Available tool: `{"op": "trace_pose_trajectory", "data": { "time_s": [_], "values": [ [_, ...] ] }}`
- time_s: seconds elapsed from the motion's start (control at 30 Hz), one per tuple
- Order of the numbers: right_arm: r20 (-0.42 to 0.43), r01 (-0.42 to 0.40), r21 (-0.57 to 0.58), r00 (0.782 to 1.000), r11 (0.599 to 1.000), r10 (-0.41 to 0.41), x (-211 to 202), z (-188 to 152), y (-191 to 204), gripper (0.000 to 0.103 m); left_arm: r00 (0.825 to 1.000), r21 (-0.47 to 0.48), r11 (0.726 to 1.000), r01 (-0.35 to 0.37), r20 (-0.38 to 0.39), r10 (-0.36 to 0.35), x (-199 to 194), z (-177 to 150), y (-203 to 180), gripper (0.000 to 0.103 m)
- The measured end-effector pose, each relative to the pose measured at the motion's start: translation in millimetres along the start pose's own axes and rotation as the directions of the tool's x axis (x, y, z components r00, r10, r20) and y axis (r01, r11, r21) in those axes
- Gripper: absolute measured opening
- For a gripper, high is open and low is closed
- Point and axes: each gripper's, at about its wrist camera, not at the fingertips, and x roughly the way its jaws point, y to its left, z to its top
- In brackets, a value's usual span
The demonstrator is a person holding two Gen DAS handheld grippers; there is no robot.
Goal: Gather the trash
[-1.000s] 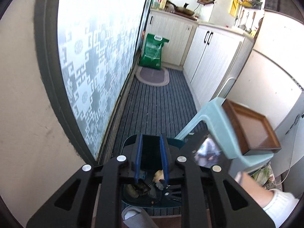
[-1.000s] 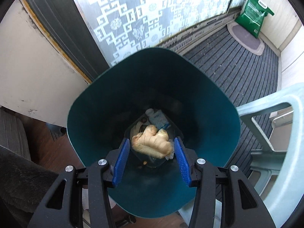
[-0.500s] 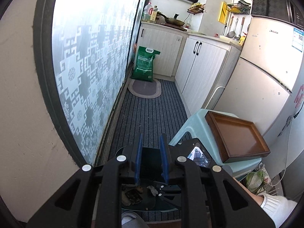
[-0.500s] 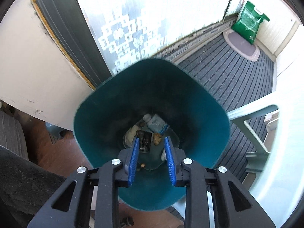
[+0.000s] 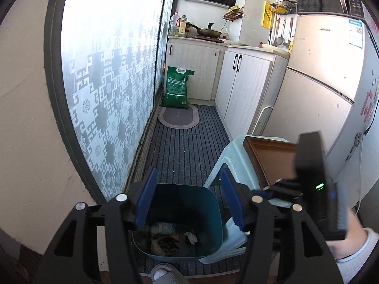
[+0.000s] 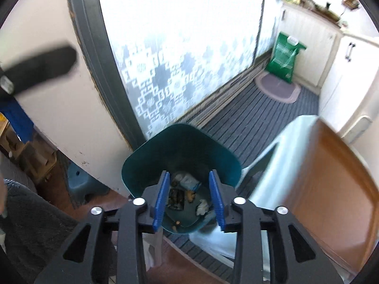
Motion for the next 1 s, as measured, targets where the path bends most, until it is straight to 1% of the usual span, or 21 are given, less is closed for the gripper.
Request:
{"op": "trace_pose_trajectory", "data": {
  "time_s": [0.03,0.07,0.13,0.23,0.27,0.3,0.33,0.37,0.47,0.5,0.53,0.57,0.63,0.73,0.87,0.93,1.0],
  "values": [
    [0.020,0.018,0.005,1.000,1.000,-0.018,-12.4,-1.8,-5.4,0.048,1.000,0.008,1.000,-0.007,0.005,0.006,-1.9,-1.7,-3.6,0.066],
    [0.039,0.030,0.016,0.999,0.999,-0.030,-23.3,-4.5,-11.0,0.049,1.000,0.016,1.000,-0.009,0.009,0.009,-3.2,-3.9,-7.2,0.069],
    [0.079,0.044,0.047,0.996,0.998,-0.048,-46.9,-12.1,-25.3,0.053,1.000,0.020,1.000,-0.010,0.007,0.010,-3.7,-7.5,-11.0,0.072],
    [0.132,0.074,0.089,0.988,0.993,-0.086,-78.4,-27.0,-45.4,0.065,1.000,0.018,1.000,-0.010,0.002,0.010,-3.1,-12.0,-16.6,0.080],
    [0.151,0.091,0.105,0.983,0.990,-0.107,-91.0,-34.6,-51.8,0.068,1.000,0.020,1.000,-0.018,0.003,0.018,-3.3,-13.6,-19.1,0.084],
    [0.165,0.106,0.117,0.978,0.987,-0.125,-100.6,-42.2,-56.4,0.072,1.000,0.023,0.999,-0.031,0.007,0.031,-3.7,-15.3,-22.1,0.087],
    [0.177,0.121,0.129,0.974,0.984,-0.143,-109.6,-51.1,-60.2,0.076,0.999,0.032,0.999,-0.044,0.013,0.044,-4.6,-17.3,-25.4,0.092],
    [0.185,0.134,0.141,0.970,0.981,-0.159,-115.9,-60.0,-64.4,0.078,0.998,0.042,0.998,-0.056,0.022,0.056,-5.4,-19.1,-29.4,0.094],
    [0.199,0.164,0.172,0.960,0.971,-0.197,-133.5,-83.9,-72.3,0.085,0.996,0.073,0.994,-0.082,0.029,0.080,-6.3,-25.5,-41.6,0.096],
    [0.203,0.178,0.179,0.955,0.968,-0.214,-140.3,-90.8,-75.0,0.089,0.996,0.077,0.993,-0.084,0.031,0.081,-6.9,-26.4,-44.8,0.097],
    [0.210,0.200,0.188,0.948,0.962,-0.238,-148.4,-98.8,-78.3,0.092,0.996,0.083,0.993,-0.085,0.036,0.082,-7.6,-26.8,-48.0,0.099],
    [0.216,0.212,0.195,0.943,0.958,-0.253,-152.8,-103.9,-81.4,0.093,0.996,0.088,0.992,-0.088,0.039,0.084,-7.9,-27.4,-50.2,0.099],
    [0.240,0.224,0.229,0.930,0.947,-0.278,-166.4,-115.8,-88.8,0.100,0.995,0.097,0.991,-0.097,0.046,0.093,-9.4,-27.9,-55.8,0.100],
    [0.269,0.212,0.277,0.919,0.937,-0.287,-180.6,-132.1,-96.4,0.100,0.995,0.095,0.992,-0.081,0.064,0.075,-15.2,-29.5,-62.0,0.100],
    [0.271,0.224,0.304,0.911,0.926,-0.310,-188.0,-146.3,-105.6,0.100,0.995,0.082,0.995,-0.065,0.087,0.058,-24.3,-30.8,-68.8,0.100],
    [0.264,0.225,0.319,0.912,0.921,-0.314,-187.0,-151.3,-110.5,0.100,0.993,0.085,0.994,-0.066,0.105,0.057,-28.1,-31.8,-71.2,0.100],
    [0.255,0.224,0.311,0.916,0.924,-0.309,-184.8,-152.4,-109.5,0.100,0.992,0.086,0.994,-0.067,0.110,0.058,-28.6,-32.8,-71.7,0.100]
  ]
}}
